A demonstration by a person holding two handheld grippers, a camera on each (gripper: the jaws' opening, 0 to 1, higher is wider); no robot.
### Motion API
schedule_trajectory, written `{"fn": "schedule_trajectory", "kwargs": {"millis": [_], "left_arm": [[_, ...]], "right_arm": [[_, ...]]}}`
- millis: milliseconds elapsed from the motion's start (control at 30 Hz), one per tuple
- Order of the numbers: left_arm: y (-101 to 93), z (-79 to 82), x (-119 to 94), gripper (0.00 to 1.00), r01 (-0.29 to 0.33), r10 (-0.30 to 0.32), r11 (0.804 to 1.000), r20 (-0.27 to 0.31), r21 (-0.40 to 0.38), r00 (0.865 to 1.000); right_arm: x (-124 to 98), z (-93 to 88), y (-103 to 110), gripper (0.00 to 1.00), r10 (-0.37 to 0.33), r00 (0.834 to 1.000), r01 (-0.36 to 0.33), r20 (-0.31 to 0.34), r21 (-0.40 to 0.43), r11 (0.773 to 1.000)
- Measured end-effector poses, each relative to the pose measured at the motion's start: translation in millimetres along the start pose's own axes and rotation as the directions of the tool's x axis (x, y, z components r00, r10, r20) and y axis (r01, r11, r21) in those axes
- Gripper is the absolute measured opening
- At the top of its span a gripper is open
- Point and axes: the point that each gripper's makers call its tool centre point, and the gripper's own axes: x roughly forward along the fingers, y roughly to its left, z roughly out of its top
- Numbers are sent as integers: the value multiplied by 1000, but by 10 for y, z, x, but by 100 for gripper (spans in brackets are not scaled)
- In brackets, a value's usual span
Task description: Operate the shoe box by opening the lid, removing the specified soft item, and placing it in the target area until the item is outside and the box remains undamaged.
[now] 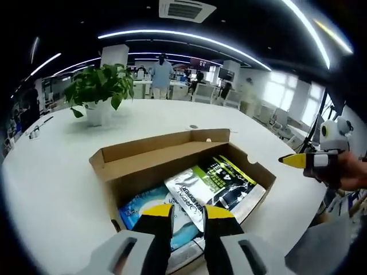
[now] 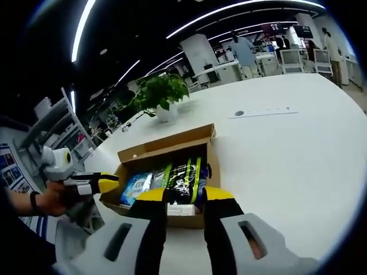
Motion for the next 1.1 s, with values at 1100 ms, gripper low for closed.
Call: {"fn": "schedule_trajectory", "kwargs": {"millis": [1100], "left_arm": [[26,-427,635,19,62,-94,990,-255,-129,962]], "right_arm": [[-94,-163,130,25,-8,1000,8,6,-39,999]]}}
